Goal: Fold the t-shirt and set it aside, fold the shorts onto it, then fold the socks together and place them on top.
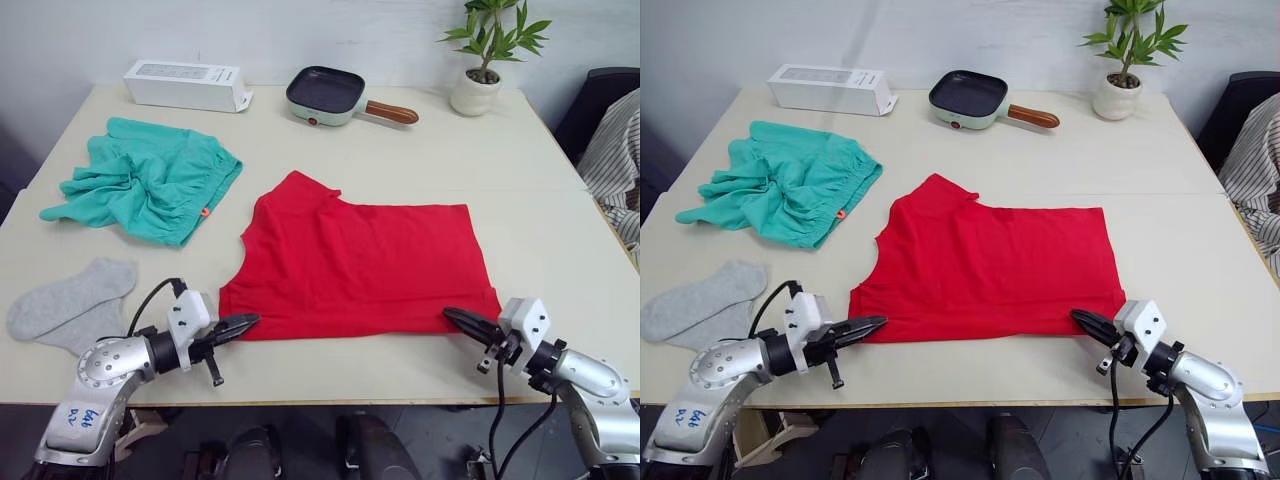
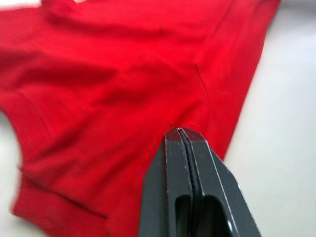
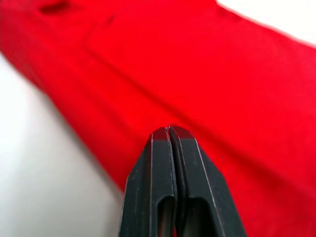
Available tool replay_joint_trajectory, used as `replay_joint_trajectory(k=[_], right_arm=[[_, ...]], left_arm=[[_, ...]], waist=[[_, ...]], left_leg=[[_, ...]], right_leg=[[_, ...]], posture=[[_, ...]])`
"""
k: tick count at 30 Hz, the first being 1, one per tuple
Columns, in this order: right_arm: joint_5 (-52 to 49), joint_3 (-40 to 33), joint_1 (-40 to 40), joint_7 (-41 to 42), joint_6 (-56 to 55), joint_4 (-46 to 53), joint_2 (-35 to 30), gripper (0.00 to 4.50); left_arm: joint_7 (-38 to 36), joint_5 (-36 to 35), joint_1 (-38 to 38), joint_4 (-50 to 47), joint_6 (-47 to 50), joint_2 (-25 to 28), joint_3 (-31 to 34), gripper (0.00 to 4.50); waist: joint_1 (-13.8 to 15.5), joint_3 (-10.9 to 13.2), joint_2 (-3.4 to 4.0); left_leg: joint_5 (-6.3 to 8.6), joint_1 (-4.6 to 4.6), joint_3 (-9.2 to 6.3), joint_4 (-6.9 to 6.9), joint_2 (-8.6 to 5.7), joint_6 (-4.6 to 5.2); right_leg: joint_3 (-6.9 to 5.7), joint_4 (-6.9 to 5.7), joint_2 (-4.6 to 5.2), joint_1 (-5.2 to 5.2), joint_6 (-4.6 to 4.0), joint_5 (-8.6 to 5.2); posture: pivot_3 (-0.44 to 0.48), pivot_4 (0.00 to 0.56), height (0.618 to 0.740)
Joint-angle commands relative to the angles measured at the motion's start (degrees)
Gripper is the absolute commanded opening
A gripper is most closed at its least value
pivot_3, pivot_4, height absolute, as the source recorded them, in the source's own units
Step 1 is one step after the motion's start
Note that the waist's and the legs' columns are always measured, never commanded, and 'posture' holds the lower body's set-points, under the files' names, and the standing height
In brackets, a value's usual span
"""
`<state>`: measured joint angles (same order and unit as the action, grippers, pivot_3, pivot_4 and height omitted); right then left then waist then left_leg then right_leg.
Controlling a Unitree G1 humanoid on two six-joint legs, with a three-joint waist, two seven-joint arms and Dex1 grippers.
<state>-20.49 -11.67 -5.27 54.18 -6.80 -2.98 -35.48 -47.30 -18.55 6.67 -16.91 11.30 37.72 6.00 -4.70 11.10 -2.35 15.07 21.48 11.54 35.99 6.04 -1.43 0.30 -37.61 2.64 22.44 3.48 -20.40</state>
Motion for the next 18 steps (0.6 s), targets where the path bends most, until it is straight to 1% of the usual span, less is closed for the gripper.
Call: replay_joint_trajectory(k=[1,2,4,5,6,7,8,10,12,14,16,18], right_arm=[[-0.15,-5.5,0.11,-0.32,-2.24,-5.31,-3.1,0.05],[-0.48,-6.93,0.2,0.02,-2.38,-6.57,-4.46,0.05],[-2.96,-9.49,0.18,1.66,0.21,-6.99,-7.01,0.05],[-4.07,-10.57,0.02,2.74,1.14,-6.44,-8.27,0.01],[-4.74,-10.88,-0.65,5.14,1.98,-5.51,-10.13,0.0],[-3.95,-10.64,-1.3,7.27,0.87,-5.03,-11.82,0.39],[-2.78,-10.22,-2.12,9.37,-0.83,-4.76,-13.5,0.63],[-0.22,-9.01,-3.16,12.18,-4.63,-5.14,-15.95,1.3],[2.06,-7.78,-2.9,13.2,-7.48,-6.36,-17.22,1.98],[3.94,-6.24,-1.76,14.02,-9.74,-8.3,-17.63,2.71],[5.52,-4.58,-0.01,14.04,-11.47,-10.51,-17.42,2.72],[8.54,-2.12,3.13,12.93,-13.97,-13.79,-17.0,2.72]], left_arm=[[0.52,2.32,2.33,2.49,-2.13,1.88,2.79,0.0],[-0.04,1.65,2.82,2.86,-2.38,2.41,4.04,0.0],[-2.67,-2.48,3.5,2.15,-2.09,3.02,6.83,0.0],[-4.96,-4.78,4.16,1.01,-1.72,3.74,7.85,0.17],[-7.08,-5.16,4.81,0.25,-2.95,4.84,8.44,0.37],[-8.78,-4.7,5.43,-0.18,-4.41,5.94,8.63,0.52],[-10.06,-2.93,6.0,0.22,-7.58,6.95,8.75,0.84],[-11.61,-0.59,6.63,1.2,-12.07,8.4,8.82,1.49],[-11.74,2.63,6.26,3.12,-16.59,9.37,8.06,2.09],[-10.28,6.72,5.06,5.45,-20.2,9.65,6.73,2.76],[-8.53,10.46,3.78,7.49,-22.41,9.64,5.31,3.36],[-6.42,13.79,1.95,9.43,-23.11,9.33,3.62,3.36]], waist=[[-0.19,0.0,0.0],[-0.18,0.0,0.0],[-0.23,0.01,0.02],[-0.25,0.01,0.02],[-0.26,0.01,0.02],[-0.27,0.01,0.02],[-0.25,0.01,0.03],[-0.14,0.0,0.04],[-0.13,0.0,0.04],[-0.14,0.0,0.04],[-0.21,0.0,0.04],[-0.24,0.0,0.04]], left_leg=[[0.01,0.0,0.01,0.0,0.01,0.0],[0.01,-0.01,0.0,0.0,0.02,0.0],[0.0,-0.03,-0.01,-0.01,0.03,0.01],[0.0,-0.04,-0.02,-0.01,0.04,0.01],[0.02,-0.04,-0.04,-0.02,0.06,0.04],[0.04,-0.04,-0.05,-0.03,0.08,0.07],[0.05,-0.05,-0.05,-0.05,0.08,0.09],[0.08,-0.07,-0.06,-0.13,0.08,0.14],[0.08,-0.06,-0.07,-0.15,0.07,0.13],[0.05,-0.06,-0.07,-0.15,0.06,0.07],[0.05,-0.06,-0.07,-0.11,0.06,0.07],[0.05,-0.06,-0.03,-0.08,0.05,0.07]], right_leg=[[0.01,0.0,0.0,0.01,0.0,0.0],[0.0,0.0,0.0,0.01,-0.03,-0.01],[-0.01,-0.01,0.02,0.01,-0.05,-0.02],[-0.01,-0.02,0.02,0.01,-0.07,-0.03],[-0.03,-0.02,0.02,0.01,-0.11,-0.05],[-0.05,-0.02,0.01,0.0,-0.13,-0.06],[-0.06,-0.03,0.0,0.0,-0.15,-0.07],[-0.09,-0.02,0.01,0.0,-0.19,-0.09],[-0.11,0.01,0.0,0.0,-0.22,-0.11],[-0.1,0.04,0.0,0.0,-0.21,-0.11],[-0.09,0.05,0.0,0.0,-0.21,-0.1],[-0.05,0.05,0.02,-0.01,-0.17,-0.08]], posture=[[0.0,0.15,0.74],[0.0,0.15,0.74],[0.0,0.15,0.74],[0.0,0.15,0.74],[0.0,0.15,0.74],[0.0,0.15,0.74],[0.0,0.15,0.74],[0.0,0.15,0.74],[0.0,0.15,0.74],[0.0,0.15,0.74],[0.0,0.15,0.74],[0.0,0.15,0.74]])
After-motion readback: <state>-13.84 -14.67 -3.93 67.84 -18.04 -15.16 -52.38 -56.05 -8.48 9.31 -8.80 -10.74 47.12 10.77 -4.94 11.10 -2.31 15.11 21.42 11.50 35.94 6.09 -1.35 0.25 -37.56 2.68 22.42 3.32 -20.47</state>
